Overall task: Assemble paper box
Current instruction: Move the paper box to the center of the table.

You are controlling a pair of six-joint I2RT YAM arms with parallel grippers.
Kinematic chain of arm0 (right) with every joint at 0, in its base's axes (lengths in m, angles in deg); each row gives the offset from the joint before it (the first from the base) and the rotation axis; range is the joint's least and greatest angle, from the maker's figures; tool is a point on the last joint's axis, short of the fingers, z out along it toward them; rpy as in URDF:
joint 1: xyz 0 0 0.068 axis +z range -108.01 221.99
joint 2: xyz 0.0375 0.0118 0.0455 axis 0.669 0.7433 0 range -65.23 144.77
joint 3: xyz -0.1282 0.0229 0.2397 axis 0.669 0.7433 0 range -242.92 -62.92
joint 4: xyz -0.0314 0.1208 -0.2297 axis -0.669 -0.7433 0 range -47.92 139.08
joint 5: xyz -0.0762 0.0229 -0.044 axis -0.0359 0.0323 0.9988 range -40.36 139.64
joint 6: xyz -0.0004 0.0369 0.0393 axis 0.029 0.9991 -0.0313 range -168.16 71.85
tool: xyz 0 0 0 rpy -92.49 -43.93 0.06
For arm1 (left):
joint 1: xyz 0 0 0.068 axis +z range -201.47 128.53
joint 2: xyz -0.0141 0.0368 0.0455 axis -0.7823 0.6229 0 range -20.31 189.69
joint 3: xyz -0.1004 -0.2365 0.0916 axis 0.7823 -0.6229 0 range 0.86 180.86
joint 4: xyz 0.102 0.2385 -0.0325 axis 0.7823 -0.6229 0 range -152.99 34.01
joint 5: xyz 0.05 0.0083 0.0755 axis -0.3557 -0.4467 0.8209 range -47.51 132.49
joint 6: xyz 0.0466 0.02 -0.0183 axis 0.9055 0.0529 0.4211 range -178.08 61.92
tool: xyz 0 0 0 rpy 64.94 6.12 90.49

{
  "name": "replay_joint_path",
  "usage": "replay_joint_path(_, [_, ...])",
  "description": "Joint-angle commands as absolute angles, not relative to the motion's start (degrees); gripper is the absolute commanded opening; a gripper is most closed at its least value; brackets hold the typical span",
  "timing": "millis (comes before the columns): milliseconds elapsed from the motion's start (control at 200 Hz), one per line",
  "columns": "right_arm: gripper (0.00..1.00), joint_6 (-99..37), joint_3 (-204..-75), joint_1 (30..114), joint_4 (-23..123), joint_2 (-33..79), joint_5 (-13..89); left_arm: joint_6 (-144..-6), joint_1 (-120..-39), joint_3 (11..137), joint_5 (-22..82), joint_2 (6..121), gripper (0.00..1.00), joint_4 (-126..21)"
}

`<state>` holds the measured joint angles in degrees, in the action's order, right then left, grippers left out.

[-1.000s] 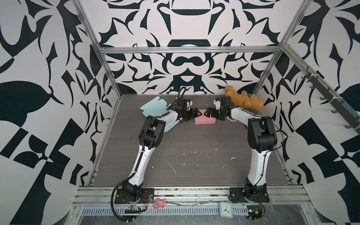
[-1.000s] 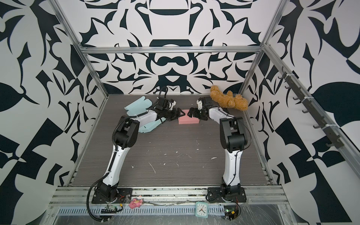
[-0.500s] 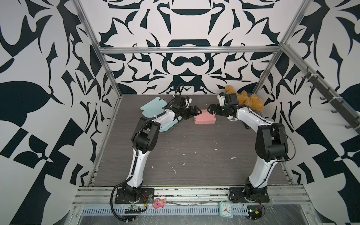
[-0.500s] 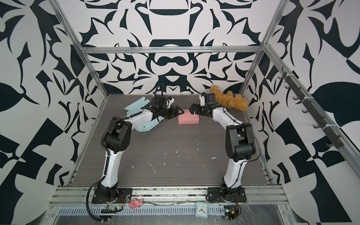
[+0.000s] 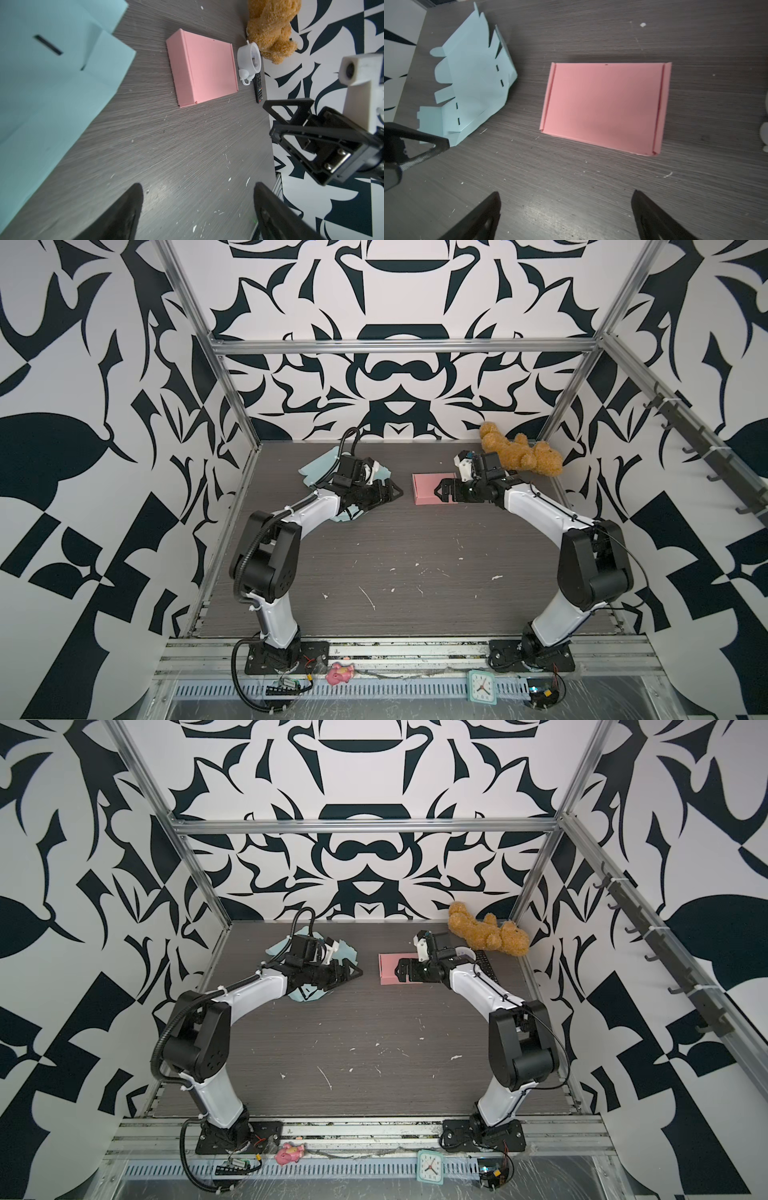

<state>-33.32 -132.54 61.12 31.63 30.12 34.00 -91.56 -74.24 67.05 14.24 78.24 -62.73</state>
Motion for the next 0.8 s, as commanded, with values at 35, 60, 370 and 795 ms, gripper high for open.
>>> replay_joint_path(35, [1.00,-33.05,-130.98,65.01,31.63,27.43,35.99,-88.18,-72.98,63.31,19.11,71.64,0.81,-69.56])
replay_joint_path(60, [1.00,-32.83,-130.79,65.45,31.69,27.09,36.10,-88.06,-72.67,62.67,19.39,70.74,0.81,-70.22])
replay_joint_path(370, [1.00,-29.69,-126.73,72.03,34.50,23.16,36.88,-86.45,-65.81,55.99,21.91,63.37,0.80,-75.60])
replay_joint_path(795, [1.00,-27.76,-122.25,80.38,40.39,22.56,37.25,-87.45,-53.89,51.70,20.77,64.76,0.75,-74.22])
